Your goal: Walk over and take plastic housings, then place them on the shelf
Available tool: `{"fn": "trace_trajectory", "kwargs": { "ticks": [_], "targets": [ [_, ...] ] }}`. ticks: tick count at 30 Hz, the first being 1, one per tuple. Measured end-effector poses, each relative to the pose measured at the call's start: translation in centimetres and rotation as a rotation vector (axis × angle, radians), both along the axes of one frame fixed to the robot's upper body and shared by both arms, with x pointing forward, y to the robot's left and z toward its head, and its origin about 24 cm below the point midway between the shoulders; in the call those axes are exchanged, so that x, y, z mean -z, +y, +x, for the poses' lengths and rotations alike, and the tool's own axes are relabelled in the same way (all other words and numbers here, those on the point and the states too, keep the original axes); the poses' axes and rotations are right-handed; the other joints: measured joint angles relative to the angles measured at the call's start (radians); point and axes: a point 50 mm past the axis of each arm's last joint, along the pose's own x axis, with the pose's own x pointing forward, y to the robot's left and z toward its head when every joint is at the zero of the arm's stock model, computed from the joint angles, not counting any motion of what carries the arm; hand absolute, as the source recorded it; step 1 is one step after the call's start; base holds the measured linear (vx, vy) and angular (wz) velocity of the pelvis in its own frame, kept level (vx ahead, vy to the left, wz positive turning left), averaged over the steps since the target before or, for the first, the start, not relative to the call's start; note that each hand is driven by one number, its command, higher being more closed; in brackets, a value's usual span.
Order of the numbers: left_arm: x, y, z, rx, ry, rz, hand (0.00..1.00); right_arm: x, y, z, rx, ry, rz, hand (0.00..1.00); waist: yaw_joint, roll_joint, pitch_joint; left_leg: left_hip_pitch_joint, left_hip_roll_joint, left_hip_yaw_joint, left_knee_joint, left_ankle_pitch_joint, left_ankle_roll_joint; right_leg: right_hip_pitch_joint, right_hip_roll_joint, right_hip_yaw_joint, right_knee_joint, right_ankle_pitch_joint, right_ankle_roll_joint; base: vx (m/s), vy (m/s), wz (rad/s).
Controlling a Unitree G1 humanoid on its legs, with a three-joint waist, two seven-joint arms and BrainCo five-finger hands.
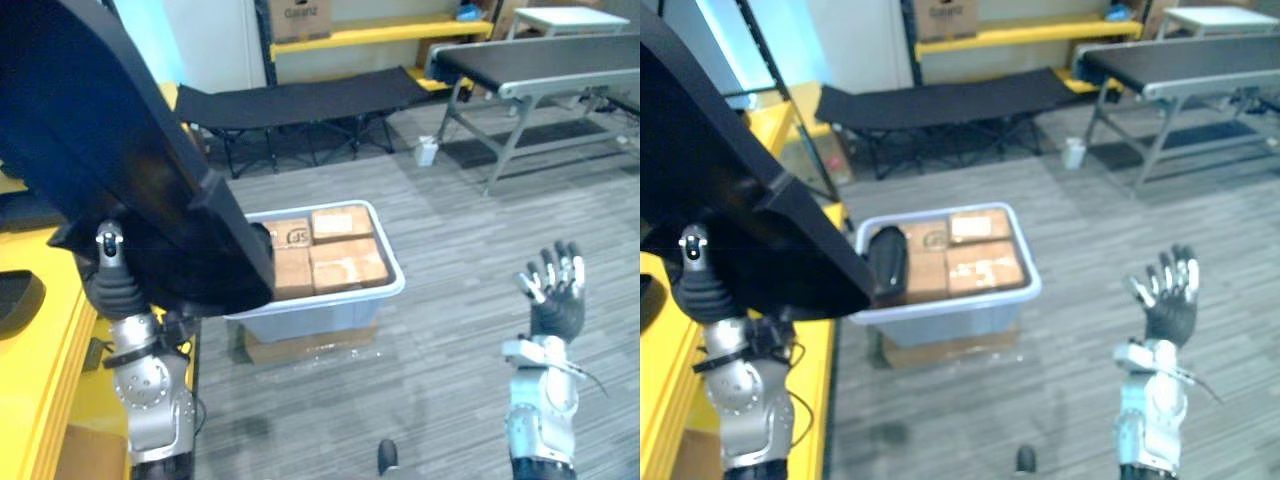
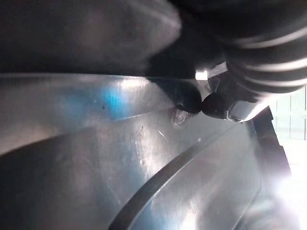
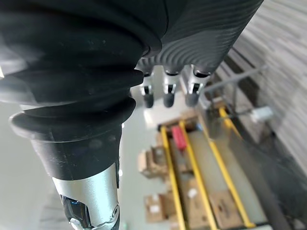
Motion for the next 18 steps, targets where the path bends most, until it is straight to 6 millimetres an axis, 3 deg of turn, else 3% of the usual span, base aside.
{"fn": "trace_trajectory", "kwargs": {
  "ticks": [2, 5, 7, 11, 15, 16, 18],
  "targets": [
    [0.1, 0.0, -0.1, -0.012, 0.010, -0.012, 1.00, 0.0, 0.1, 0.0, -0.008, -0.008, 0.009, 0.00, -0.005, 0.003, -0.001, -0.037, -0.003, -0.051, 0.031, -0.007, 0.004, 0.013, -0.011, -0.047, 0.000, -0.006, 0.003, -0.04, 0.037, 0.66],
    [0.1, 0.2, -0.8, -0.060, 0.036, -0.034, 1.00, 0.4, 2.2, 0.8, -0.098, 0.016, 0.028, 0.00, 0.032, 0.005, -0.002, -0.075, -0.018, -0.114, 0.048, -0.002, 0.014, 0.021, -0.028, -0.110, 0.000, -0.001, 0.007, -0.01, 0.034, 0.62],
    [0.2, 0.8, -1.7, -0.129, 0.067, -0.023, 1.00, 1.4, 5.7, 1.6, -0.225, 0.067, 0.050, 0.00, 0.070, 0.005, -0.002, -0.089, -0.028, -0.167, 0.050, 0.002, 0.017, 0.046, -0.037, -0.165, -0.001, -0.005, 0.010, 0.02, 0.033, 0.64],
    [0.5, 3.0, -3.8, -0.267, 0.117, -0.024, 1.00, 2.2, 10.0, 2.1, -0.391, 0.099, 0.040, 0.00, 0.136, 0.004, -0.002, -0.134, -0.048, -0.251, 0.063, 0.001, 0.022, 0.071, -0.051, -0.249, 0.000, -0.022, 0.022, 0.03, 0.025, 0.64],
    [2.3, 5.2, -7.0, -0.429, 0.225, -0.048, 1.00, 1.9, 11.5, 3.4, -0.446, 0.079, 0.019, 0.00, 0.210, -0.002, 0.008, -0.184, -0.069, -0.337, 0.112, -0.008, 0.029, 0.096, -0.064, -0.337, 0.022, -0.050, 0.026, 0.04, 0.057, 0.69],
    [2.7, 5.6, -7.9, -0.464, 0.249, -0.051, 1.00, 1.3, 11.7, 4.0, -0.453, 0.053, 0.003, 0.00, 0.235, -0.001, 0.028, -0.196, -0.078, -0.373, 0.141, -0.018, 0.032, 0.097, -0.078, -0.365, 0.075, -0.084, 0.031, 0.02, 0.066, 0.66],
    [2.6, 6.0, -8.5, -0.489, 0.245, -0.047, 1.00, 0.6, 12.1, 4.5, -0.457, 0.029, -0.005, 0.00, 0.248, 0.000, 0.050, -0.215, -0.091, -0.416, 0.181, -0.036, 0.036, 0.089, -0.099, -0.394, 0.154, -0.134, 0.038, -0.01, 0.103, 0.66]
  ]
}}
